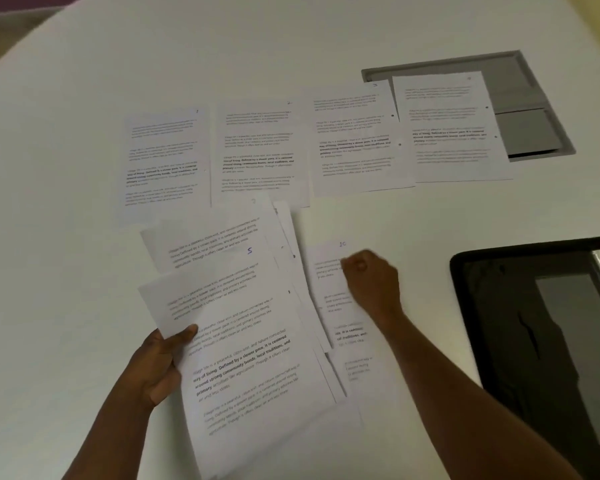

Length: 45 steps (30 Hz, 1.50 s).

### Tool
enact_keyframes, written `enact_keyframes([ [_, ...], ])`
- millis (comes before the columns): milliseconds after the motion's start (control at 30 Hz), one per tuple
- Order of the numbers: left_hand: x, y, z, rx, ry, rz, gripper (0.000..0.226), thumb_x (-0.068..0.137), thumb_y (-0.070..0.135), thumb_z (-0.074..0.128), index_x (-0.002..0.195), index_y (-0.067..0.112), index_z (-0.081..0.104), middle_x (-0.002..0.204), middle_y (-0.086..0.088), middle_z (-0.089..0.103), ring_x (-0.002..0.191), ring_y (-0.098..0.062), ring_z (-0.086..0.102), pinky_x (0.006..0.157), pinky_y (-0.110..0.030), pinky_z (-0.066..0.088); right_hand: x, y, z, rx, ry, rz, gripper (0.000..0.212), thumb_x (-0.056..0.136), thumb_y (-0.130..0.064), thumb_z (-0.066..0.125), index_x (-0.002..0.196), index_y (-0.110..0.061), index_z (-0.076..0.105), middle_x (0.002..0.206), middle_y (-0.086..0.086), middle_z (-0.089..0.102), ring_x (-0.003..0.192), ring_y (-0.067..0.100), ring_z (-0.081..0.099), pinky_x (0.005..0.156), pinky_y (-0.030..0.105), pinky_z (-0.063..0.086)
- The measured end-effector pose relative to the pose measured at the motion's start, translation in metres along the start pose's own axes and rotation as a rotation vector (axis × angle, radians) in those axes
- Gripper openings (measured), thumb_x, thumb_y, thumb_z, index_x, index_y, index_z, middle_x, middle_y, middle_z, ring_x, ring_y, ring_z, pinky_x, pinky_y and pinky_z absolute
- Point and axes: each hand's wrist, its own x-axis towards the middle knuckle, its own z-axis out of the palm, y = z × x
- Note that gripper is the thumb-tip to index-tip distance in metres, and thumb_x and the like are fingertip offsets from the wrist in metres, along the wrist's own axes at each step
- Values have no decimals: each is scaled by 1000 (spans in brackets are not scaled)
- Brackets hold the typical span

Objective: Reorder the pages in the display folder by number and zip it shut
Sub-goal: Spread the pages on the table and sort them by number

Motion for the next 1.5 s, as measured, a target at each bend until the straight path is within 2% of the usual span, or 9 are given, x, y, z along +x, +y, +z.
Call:
enact_keyframes([
  [133,3,-5,23,59,-24,-49,100,44,23,97,133,11,55,130,-18,61,119,-36,59,97,-53,48,-40,8,7,54,-111,19,20,88,-37,69,87,-17,64,77,-10,64,66,-2,56,60,11,41],
  [267,-55,-11,3,-34,-46,30,58,75,8,75,130,10,57,125,-16,64,115,-35,61,96,-51,49,-120,-22,17,-1,-213,-10,51,75,-53,76,105,-19,51,92,-7,63,85,14,63,70,25,53],
  [400,-53,-14,11,-61,24,69,49,81,3,65,129,12,58,122,-11,67,113,-30,63,92,-45,53,-124,-20,30,32,-269,122,68,68,-43,85,115,-15,44,112,1,62,102,22,64,80,32,57],
  [600,-48,-22,28,-65,3,45,42,85,4,65,126,11,60,120,-13,68,109,-31,66,93,-50,52,-125,-4,22,153,-174,185,27,76,-28,82,78,-13,60,85,1,70,78,18,68,73,32,59],
  [867,-33,-35,64,19,-30,77,40,94,18,59,134,14,55,128,-10,64,116,-28,62,96,-49,49,-96,27,-14,45,-175,60,48,92,-29,64,52,-11,45,48,-2,45,47,11,40,53,24,37],
  [1000,-26,-42,84,32,14,107,41,94,19,60,134,15,55,128,-9,64,116,-27,62,103,-54,44,-80,37,-34,-184,-211,-97,48,102,-34,42,57,-21,37,56,-6,45,51,5,41,54,26,35],
  [1133,-21,-48,112,26,83,98,34,92,13,63,126,15,60,117,-10,70,105,-31,68,90,-55,52,-59,48,-58,-144,-207,-122,46,103,-38,34,61,-23,39,60,-5,49,56,11,48,57,28,41],
  [1367,-14,-47,134,148,226,125,32,89,9,67,121,9,61,112,-16,70,97,-35,69,86,-56,54,1,62,-124,176,23,16,12,90,-27,68,90,-16,63,80,-6,64,73,9,60,68,22,47],
  [1500,-14,-42,144,260,237,208,28,91,9,65,118,10,62,111,-14,71,98,-34,69,89,-53,53,43,64,-166,340,116,104,10,89,-23,69,89,-13,66,79,-2,67,66,8,62,58,19,47],
])
